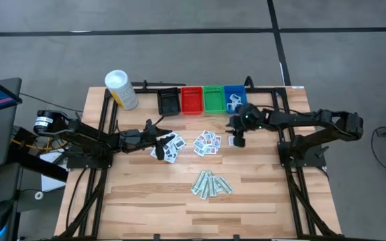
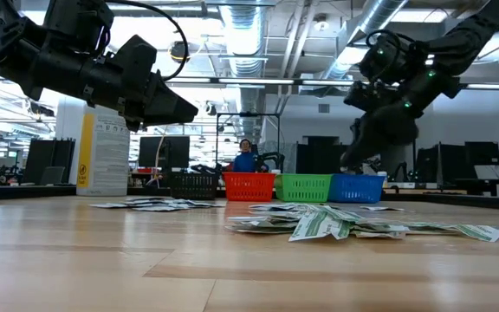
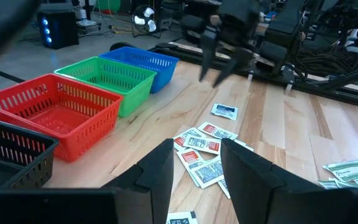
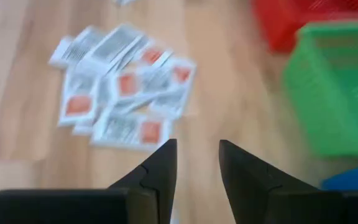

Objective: Pick & Place First Aid Supplies
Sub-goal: Put the blue alcohol pad into the blue bin

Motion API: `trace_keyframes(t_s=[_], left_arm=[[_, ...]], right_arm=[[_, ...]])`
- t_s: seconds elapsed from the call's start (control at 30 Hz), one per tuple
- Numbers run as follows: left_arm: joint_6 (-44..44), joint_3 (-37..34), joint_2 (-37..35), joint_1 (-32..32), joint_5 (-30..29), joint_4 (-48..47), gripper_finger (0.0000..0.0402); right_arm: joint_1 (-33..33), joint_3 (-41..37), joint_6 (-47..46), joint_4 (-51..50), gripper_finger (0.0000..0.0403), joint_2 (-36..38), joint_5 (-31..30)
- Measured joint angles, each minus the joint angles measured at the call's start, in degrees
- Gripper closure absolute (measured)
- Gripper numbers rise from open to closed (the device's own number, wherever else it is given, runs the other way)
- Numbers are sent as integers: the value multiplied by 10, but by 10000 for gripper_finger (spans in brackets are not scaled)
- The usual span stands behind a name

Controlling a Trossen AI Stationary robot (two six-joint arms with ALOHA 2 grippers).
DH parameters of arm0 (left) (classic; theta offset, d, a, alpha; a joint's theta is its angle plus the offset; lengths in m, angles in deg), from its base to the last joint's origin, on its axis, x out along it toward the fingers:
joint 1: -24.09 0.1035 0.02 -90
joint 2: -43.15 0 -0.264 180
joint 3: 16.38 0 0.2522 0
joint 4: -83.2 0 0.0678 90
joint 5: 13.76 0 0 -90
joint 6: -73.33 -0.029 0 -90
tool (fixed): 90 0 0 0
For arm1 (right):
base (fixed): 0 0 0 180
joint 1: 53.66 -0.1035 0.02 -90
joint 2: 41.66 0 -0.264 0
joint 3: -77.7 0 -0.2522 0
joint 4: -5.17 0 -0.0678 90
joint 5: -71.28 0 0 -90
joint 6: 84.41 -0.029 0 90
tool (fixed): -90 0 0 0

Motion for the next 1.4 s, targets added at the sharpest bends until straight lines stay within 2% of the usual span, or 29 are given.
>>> trace_keyframes(t_s=[0.23, 0.5, 0.67, 0.77, 1.03, 1.2, 1.4], left_arm=[[0, 0, 0, 0, 0, 0, 268], [0, 0, 0, 0, 0, 0, 268], [0, 0, 0, 0, 0, 0, 268], [0, 0, 0, 0, 0, 0, 268], [0, 0, 0, 0, 0, 0, 268], [0, 0, 0, -1, 0, 2, 268], [0, 0, 0, -1, 0, 3, 268]], right_arm=[[-44, 0, -23, -96, 290, 0, 0], [-70, 0, -61, -105, 290, 0, 0], [-70, -2, -62, -104, 290, -27, -24], [-64, -2, -62, -98, 290, -72, -37], [-61, 8, -62, -5, 290, -187, -25], [-61, 5, -62, 24, 290, -188, -16], [-61, 0, -70, 4, 307, -168, -15]])
